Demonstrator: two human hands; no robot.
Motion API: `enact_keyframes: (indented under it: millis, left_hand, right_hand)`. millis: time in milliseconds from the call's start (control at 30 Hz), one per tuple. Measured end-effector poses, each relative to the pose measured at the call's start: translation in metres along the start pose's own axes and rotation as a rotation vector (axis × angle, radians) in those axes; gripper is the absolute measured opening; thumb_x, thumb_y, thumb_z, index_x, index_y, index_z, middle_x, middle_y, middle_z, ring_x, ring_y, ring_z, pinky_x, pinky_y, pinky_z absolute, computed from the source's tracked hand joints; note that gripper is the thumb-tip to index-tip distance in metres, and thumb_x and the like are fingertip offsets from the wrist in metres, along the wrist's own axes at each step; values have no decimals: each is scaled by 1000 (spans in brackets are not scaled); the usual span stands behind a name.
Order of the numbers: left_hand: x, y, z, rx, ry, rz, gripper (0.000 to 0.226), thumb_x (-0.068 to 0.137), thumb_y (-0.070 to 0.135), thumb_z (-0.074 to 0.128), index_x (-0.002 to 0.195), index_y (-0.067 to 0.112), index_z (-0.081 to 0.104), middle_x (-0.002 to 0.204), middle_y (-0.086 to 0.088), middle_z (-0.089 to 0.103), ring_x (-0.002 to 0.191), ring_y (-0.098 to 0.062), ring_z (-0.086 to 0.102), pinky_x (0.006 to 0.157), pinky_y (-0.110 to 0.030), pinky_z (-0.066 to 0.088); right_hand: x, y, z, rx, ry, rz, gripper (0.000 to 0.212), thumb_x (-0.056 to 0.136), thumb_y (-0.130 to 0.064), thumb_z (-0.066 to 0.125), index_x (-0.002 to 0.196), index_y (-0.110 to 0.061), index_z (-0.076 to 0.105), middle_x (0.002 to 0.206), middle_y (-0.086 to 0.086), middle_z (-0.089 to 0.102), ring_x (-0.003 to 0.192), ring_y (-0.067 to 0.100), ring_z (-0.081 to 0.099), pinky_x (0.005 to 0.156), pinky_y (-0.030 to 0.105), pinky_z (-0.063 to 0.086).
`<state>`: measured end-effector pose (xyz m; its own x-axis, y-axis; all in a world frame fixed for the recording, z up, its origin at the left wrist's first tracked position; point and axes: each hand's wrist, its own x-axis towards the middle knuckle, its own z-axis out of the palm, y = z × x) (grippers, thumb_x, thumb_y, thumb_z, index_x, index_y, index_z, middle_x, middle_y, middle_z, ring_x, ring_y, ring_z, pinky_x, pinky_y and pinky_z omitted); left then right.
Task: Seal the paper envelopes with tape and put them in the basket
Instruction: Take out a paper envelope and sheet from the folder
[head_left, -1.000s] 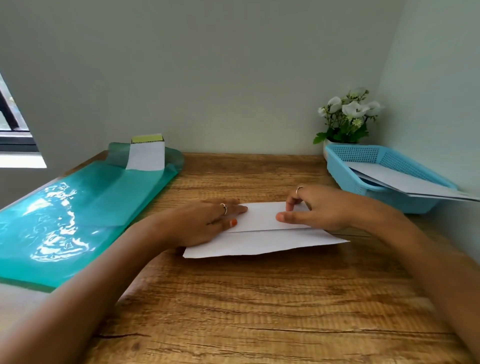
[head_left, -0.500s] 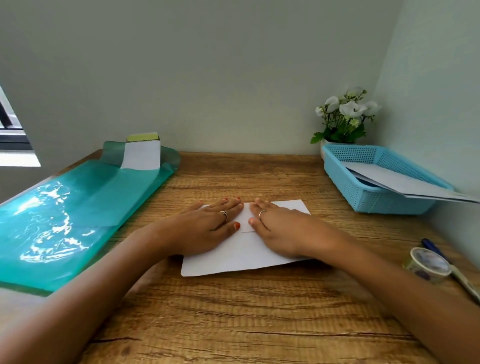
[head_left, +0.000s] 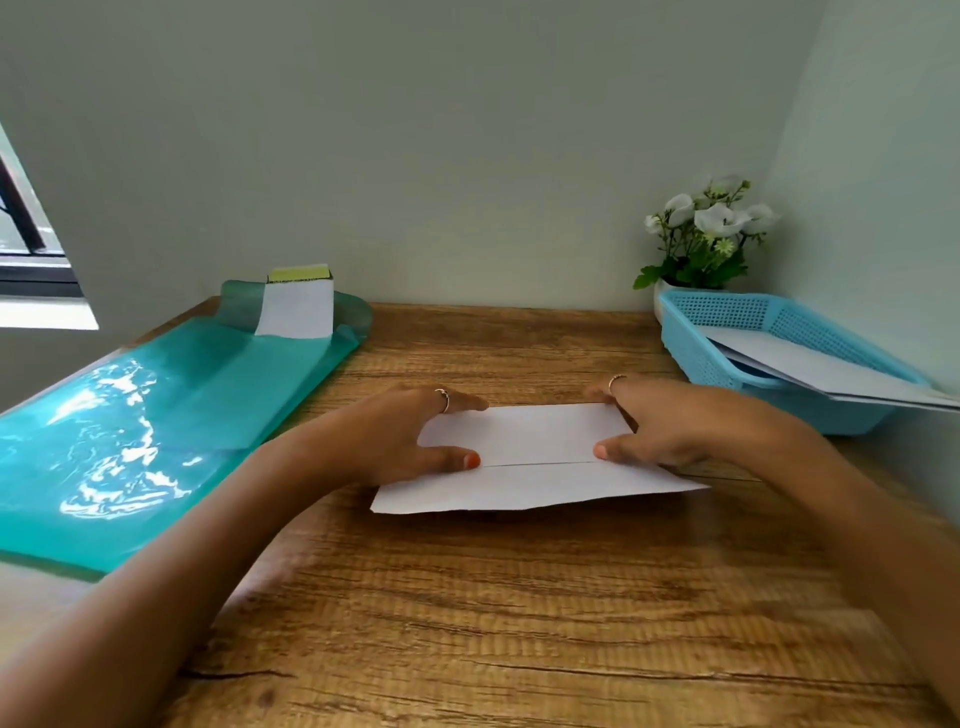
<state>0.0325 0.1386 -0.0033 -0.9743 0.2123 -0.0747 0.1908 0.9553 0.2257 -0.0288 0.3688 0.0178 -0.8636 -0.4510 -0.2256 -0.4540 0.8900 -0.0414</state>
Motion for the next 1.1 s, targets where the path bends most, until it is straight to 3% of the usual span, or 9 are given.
enact_keyframes:
  millis: [133,300,567,700,800,967,1100]
  left_hand:
    - [0,2,0,-66,-1,16,59,86,46,58,139,36,35,146,9,37,132,-12,35,109,-34,30]
    - [-1,3,-1,-76,-1,1,65,85,46,59,141,31,31,147,8,36,132,-12,34,110,-34,28]
    - [0,3,-3,-83,-32,-2,64,85,47,60,140,32,32,143,7,40,127,-11,38,106,-32,31]
    - [4,3,-6,-98,-68,-37,66,83,47,63,139,30,32,141,4,42,124,-13,41,106,-33,34]
    - [8,1,-8,-108,-91,-115,84,76,54,65,144,31,21,146,1,37,130,-20,38,110,-40,32]
    - [5,-10,-5,10,-15,-177,118,51,85,53,147,35,6,157,2,12,142,-25,18,111,-56,24]
    - [-5,-7,-6,-24,67,-142,107,65,66,67,148,32,8,155,2,20,139,-23,24,113,-46,23]
  right_hand:
    - [11,11,1,77,-7,-135,83,88,-37,62,149,-39,5,159,-5,10,144,17,18,116,36,21]
    - [21,12,0,133,-55,-182,78,87,-30,64,148,-34,16,149,-5,36,133,14,36,109,32,33]
    - [31,4,-18,93,-208,-184,70,85,-23,68,144,-20,30,146,0,37,131,17,37,111,33,30]
    - [46,-1,-29,171,-311,-118,66,76,-15,77,132,-24,42,125,0,44,114,17,43,96,30,40]
    - [50,-8,-33,173,-317,-88,67,73,-11,79,129,-21,44,117,0,44,108,20,45,88,29,42]
    - [40,-6,-31,-41,-131,-111,64,73,-34,78,127,-19,47,121,-2,50,107,17,46,92,32,42]
    - [22,-4,-21,24,220,-207,47,71,-32,79,108,-22,51,105,-6,48,98,13,42,84,31,41]
